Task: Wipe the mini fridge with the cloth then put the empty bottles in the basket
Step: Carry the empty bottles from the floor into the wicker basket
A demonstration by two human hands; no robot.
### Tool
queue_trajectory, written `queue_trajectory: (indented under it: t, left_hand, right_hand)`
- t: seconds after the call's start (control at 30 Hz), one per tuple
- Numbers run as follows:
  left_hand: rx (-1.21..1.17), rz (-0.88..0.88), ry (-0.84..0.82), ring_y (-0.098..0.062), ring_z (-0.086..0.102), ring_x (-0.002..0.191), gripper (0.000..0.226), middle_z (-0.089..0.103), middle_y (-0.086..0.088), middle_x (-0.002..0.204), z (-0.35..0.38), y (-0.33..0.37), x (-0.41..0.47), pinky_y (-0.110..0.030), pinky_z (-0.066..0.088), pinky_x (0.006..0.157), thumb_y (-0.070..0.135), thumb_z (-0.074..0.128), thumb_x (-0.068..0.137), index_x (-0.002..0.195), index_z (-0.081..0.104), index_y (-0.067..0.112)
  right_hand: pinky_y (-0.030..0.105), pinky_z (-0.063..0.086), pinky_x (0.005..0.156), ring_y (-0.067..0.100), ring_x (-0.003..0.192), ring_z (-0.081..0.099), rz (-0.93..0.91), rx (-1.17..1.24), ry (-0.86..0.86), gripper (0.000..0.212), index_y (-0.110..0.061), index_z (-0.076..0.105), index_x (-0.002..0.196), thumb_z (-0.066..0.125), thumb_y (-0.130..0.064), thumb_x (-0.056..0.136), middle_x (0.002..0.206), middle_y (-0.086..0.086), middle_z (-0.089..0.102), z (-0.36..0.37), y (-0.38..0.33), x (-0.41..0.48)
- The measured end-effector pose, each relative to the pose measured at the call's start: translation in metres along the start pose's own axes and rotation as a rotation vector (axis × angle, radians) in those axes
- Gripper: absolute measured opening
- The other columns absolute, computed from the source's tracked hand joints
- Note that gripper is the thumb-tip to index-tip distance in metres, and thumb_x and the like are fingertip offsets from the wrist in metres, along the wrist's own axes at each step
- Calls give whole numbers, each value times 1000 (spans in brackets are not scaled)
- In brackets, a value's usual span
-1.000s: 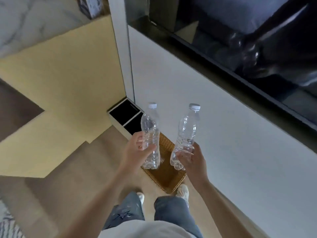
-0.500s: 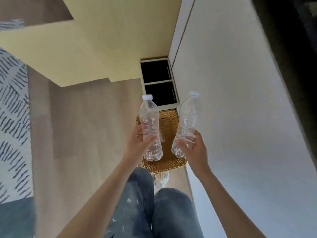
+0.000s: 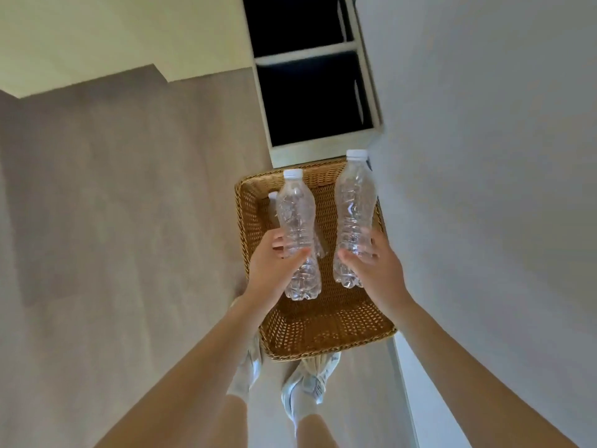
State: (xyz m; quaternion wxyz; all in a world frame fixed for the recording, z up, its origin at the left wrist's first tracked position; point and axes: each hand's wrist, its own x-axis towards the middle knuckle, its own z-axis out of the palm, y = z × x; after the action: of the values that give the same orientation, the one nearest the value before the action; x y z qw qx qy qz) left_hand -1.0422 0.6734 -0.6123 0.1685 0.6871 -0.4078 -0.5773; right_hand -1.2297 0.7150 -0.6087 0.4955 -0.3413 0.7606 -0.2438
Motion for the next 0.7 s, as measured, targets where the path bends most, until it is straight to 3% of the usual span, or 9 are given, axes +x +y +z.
queue_trajectory:
  t: [0.1, 0.23, 0.33, 0.37, 0.43, 0.53, 0.6, 0.7]
  left_hand:
    - [-5, -45, 24, -3, 62, 93, 63, 58, 11, 115, 34, -54, 49, -9, 50, 58, 37, 79, 82, 135, 51, 19]
    - [-27, -126, 125, -1, 60, 90, 65, 61, 1, 125, 64, -110, 96, -8, 46, 62, 33, 79, 83, 138, 50, 13]
    - [8, -134, 157, 1, 57, 88, 63, 60, 2, 126, 79, -130, 120, -8, 44, 64, 34, 77, 84, 138, 50, 14]
    - [17, -127, 168, -2, 58, 90, 63, 60, 2, 126, 82, -133, 127, -13, 47, 72, 34, 76, 85, 138, 50, 14]
    - [15, -120, 197, -15, 62, 99, 63, 59, 0, 127, 86, -137, 140, -35, 55, 89, 34, 76, 85, 138, 49, 14]
    - [26, -135, 248, -39, 66, 103, 64, 58, 3, 124, 80, -141, 147, -56, 54, 90, 38, 75, 85, 139, 49, 16]
    - [57, -145, 300, -37, 67, 103, 63, 59, 5, 123, 74, -145, 145, -54, 55, 91, 40, 74, 85, 138, 50, 18]
    - [185, -144, 413, -14, 62, 100, 60, 61, 8, 119, 67, -153, 138, -33, 51, 88, 44, 72, 85, 135, 53, 19]
  right_hand:
    - [13, 46, 75, 3, 105, 58, 28, -8, -24, 71, -30, 42, 144, 71, -53, 83, 124, -14, 53, 23, 61, 50]
    - [22, 44, 89, 11, 117, 52, 62, -35, -53, 71, -25, 40, 147, 73, -43, 87, 139, -5, 52, 48, 124, 103]
    - [15, 40, 78, 11, 109, 53, 87, -62, -70, 71, -24, 40, 147, 73, -42, 87, 135, 0, 55, 63, 157, 133]
    - [13, 39, 74, 11, 107, 53, 103, -68, -71, 71, -24, 39, 147, 73, -42, 87, 133, 2, 56, 67, 166, 142]
    - [16, 40, 73, 13, 108, 53, 143, -72, -65, 72, -24, 38, 148, 73, -42, 87, 132, 6, 57, 73, 182, 158]
    - [27, 42, 84, 20, 115, 55, 189, -91, -65, 73, -24, 38, 148, 73, -43, 87, 134, 8, 57, 79, 197, 174]
    - [29, 41, 85, 23, 120, 55, 200, -120, -62, 73, -24, 38, 147, 73, -45, 87, 135, 8, 57, 82, 203, 182]
    - [28, 39, 83, 25, 120, 56, 202, -151, -68, 71, -24, 40, 146, 72, -45, 87, 136, 8, 57, 87, 206, 191]
